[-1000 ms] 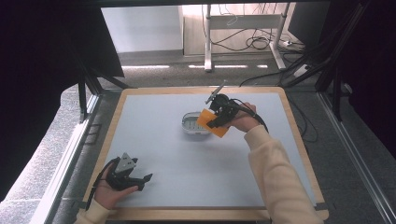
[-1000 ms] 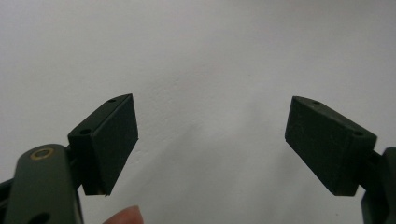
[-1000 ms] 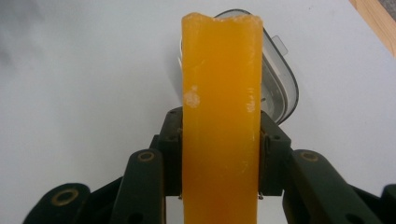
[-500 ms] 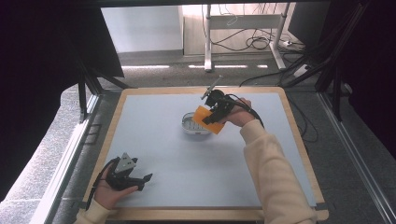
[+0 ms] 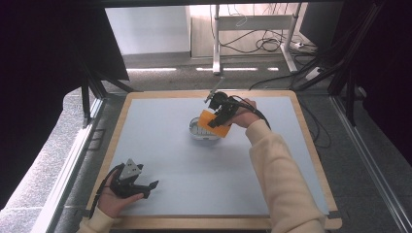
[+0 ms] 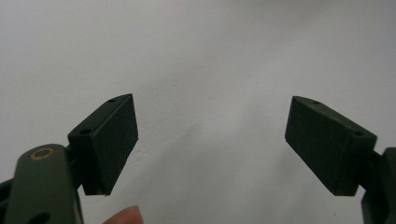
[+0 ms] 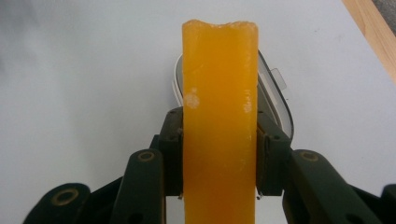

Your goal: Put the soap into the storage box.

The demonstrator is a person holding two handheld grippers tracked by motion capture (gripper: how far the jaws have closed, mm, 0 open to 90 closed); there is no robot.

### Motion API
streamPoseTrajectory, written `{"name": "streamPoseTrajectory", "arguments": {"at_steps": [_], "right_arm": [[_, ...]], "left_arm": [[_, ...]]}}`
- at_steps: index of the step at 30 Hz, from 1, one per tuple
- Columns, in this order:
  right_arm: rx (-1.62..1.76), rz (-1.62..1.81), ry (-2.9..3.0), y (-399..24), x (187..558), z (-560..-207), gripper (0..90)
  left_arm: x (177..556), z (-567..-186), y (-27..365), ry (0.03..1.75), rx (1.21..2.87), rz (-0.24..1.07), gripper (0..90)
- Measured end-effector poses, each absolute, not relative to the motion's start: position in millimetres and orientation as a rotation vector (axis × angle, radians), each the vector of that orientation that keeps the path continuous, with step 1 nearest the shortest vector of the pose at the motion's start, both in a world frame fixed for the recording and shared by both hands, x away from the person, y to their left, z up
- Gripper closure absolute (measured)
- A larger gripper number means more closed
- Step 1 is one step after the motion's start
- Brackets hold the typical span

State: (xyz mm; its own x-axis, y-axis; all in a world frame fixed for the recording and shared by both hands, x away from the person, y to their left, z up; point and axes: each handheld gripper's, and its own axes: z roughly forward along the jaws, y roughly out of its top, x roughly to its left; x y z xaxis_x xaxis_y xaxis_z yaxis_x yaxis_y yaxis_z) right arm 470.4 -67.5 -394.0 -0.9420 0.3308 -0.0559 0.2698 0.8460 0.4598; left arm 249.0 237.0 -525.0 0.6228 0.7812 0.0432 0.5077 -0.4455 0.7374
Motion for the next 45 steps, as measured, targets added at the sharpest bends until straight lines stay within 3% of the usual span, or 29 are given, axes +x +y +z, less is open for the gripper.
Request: {"name": "streamPoseTrajectory", "arguments": {"at_steps": [24,45], "right_arm": [[0.326,0.578,2.942,-41.8,502.1,-399.6,62.0],[0.219,0.496,2.992,-23.9,521.8,-427.1,62.0]], "left_arm": [[250.0,-524.4,234.9,1.001,2.143,0.491,17.1],[250.8,-525.2,236.7,1.004,2.144,0.49,17.1]]}}
